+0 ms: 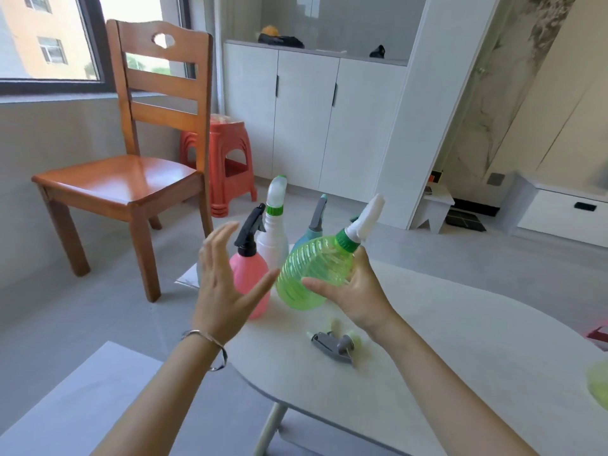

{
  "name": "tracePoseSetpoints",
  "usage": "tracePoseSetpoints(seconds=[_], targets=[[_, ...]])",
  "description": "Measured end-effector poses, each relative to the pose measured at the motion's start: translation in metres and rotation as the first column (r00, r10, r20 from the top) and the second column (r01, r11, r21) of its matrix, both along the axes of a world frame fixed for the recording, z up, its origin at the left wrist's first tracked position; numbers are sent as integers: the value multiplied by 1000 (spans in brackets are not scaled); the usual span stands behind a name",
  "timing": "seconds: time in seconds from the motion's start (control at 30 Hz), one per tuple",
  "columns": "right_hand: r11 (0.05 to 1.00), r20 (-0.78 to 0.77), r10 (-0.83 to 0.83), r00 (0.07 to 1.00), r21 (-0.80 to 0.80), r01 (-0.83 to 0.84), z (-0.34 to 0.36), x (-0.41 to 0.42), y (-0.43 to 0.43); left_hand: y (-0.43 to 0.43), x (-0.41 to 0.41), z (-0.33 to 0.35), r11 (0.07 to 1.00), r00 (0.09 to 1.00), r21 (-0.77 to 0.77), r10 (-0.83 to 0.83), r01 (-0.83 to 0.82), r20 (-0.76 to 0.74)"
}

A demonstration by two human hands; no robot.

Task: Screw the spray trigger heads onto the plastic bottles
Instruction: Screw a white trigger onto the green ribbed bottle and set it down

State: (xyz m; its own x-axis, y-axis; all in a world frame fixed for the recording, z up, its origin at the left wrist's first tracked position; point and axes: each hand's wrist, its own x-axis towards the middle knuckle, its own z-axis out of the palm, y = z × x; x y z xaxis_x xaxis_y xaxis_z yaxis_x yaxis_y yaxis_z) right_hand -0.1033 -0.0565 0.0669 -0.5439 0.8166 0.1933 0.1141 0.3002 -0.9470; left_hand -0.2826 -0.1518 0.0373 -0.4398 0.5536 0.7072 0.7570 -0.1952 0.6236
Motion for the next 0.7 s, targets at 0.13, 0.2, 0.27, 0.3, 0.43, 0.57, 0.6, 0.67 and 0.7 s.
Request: tracePoseSetpoints(seconds=[0.13,0.2,0.27,0.3,0.43,0.57,0.6,0.67,0.7], targets=[[999,60,0,998,49,-3,-21,-19,4,-3,-33,-27,963,975,-267,81,-23,205],[997,76,-25,997,74,19,-32,-27,6,-1,-41,-43,910,962,-410,61,57,268],[996,103,-45,994,76,37,-42,-31,7,2,-45,-55,862,957,-493,31,121,290],[997,119,-49,992,68,41,-46,-33,7,4,-46,-60,853,952,-502,21,143,306],[997,169,-55,984,62,45,-64,-41,6,11,-47,-66,866,936,-464,-13,186,352],[994,196,-92,976,68,80,-75,-50,6,16,-52,-68,875,921,-438,-21,206,389],[994,197,-101,975,65,90,-77,-52,6,17,-54,-68,876,915,-432,-24,213,403],[993,194,-112,975,66,101,-80,-56,7,18,-57,-70,879,902,-415,-36,233,431],[992,193,-117,974,69,106,-81,-57,7,19,-58,-70,880,896,-407,-43,243,442]])
